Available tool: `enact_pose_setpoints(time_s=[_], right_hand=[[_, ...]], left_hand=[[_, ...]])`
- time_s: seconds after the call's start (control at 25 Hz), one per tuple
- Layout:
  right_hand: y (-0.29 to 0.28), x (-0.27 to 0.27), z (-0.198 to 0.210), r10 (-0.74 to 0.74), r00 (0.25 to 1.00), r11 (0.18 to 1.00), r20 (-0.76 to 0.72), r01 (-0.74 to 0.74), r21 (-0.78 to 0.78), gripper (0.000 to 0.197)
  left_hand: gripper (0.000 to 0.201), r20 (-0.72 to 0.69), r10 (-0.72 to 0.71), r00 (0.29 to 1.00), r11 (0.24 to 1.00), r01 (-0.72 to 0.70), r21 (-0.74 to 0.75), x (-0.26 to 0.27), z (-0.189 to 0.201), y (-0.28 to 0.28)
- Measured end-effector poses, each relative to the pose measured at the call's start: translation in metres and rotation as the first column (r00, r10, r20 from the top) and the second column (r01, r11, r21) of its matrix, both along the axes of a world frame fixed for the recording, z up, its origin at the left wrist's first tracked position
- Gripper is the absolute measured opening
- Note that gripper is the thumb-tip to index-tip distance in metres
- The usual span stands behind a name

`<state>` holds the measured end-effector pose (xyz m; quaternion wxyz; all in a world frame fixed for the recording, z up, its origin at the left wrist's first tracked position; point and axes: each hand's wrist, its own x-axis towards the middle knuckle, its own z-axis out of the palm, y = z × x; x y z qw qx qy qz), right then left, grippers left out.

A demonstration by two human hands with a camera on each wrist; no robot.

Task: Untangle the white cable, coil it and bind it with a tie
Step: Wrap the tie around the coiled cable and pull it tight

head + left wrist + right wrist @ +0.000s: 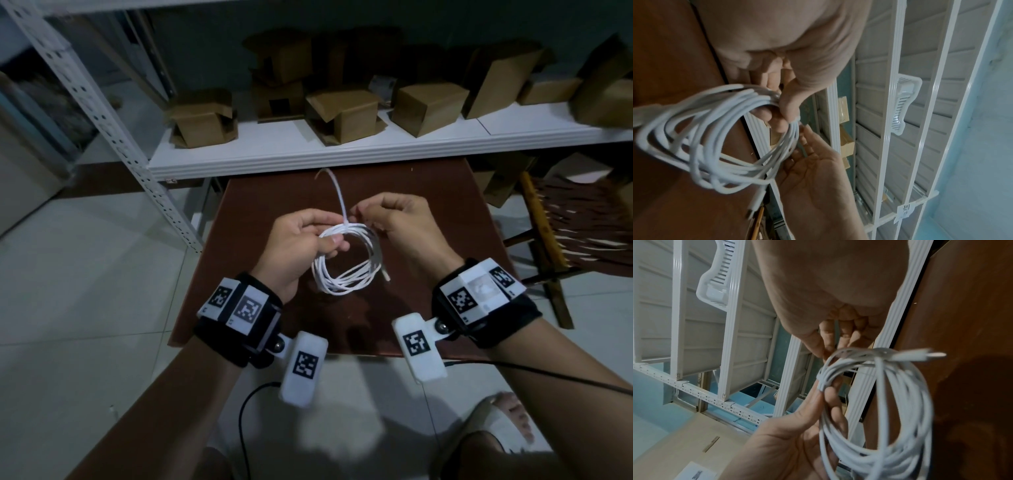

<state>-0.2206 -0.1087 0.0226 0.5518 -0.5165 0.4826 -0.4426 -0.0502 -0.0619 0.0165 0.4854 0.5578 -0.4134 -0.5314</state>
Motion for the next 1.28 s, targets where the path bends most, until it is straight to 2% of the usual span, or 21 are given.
enact_pose_setpoints(time_s=[0.16, 0.36, 0.48, 0.6, 0.68, 0.88, 0.96, 1.04, 1.2, 1.28], right_hand=[[-0.002, -0.003, -0.002, 0.1, 0.991, 0.989, -0.092, -0.089, 0.117, 0.029], [0.003, 0.002, -0.008, 0.193, 0.977, 0.974, -0.087, -0.181, 0.132, 0.017], [0.0, 0.002, -0.015, 0.177, 0.979, 0.976, -0.102, -0.162, 0.142, 0.018], [-0.003, 0.001, -0.024, 0.111, 0.989, 0.984, -0.099, -0.095, 0.15, 0.015], [-0.003, 0.001, -0.029, 0.08, 0.989, 0.983, -0.124, -0.058, 0.172, 0.016], [-0.005, 0.003, -0.045, 0.132, 0.967, 0.965, -0.216, -0.076, 0.25, 0.024], [-0.007, 0.002, -0.051, 0.133, 0.955, 0.966, -0.265, -0.065, 0.251, 0.022], [-0.007, 0.001, -0.054, 0.142, 0.932, 0.97, -0.332, -0.065, 0.233, 0.017], [-0.014, -0.001, -0.076, 0.147, 0.839, 0.982, -0.524, -0.059, 0.18, 0.016], [-0.015, -0.002, -0.092, 0.181, 0.813, 0.974, -0.554, -0.068, 0.217, 0.018]], left_hand=[[0.021, -0.124, 0.152, 0.981, 0.988, -0.151, 0.017, 0.011, 0.002, -0.005], [0.019, -0.18, 0.266, 0.947, 0.964, -0.263, 0.043, 0.018, -0.001, -0.01], [0.026, -0.148, 0.321, 0.936, 0.94, -0.295, 0.169, 0.015, -0.008, -0.011], [0.024, -0.048, 0.259, 0.965, 0.912, -0.227, 0.342, 0.01, -0.015, -0.009], [0.033, -0.029, 0.205, 0.978, 0.897, -0.176, 0.407, 0.007, -0.021, -0.007], [0.054, -0.02, 0.186, 0.982, 0.881, -0.158, 0.447, 0.005, -0.025, -0.009], [0.072, -0.035, 0.177, 0.984, 0.879, -0.142, 0.455, 0.003, -0.024, -0.009], [0.081, -0.053, 0.168, 0.984, 0.877, -0.124, 0.464, 0.001, -0.022, -0.009], [0.076, -0.031, 0.119, 0.992, 0.862, -0.087, 0.499, -0.003, -0.028, -0.008], [0.071, -0.016, 0.085, 0.996, 0.853, -0.065, 0.518, -0.004, -0.036, -0.006]])
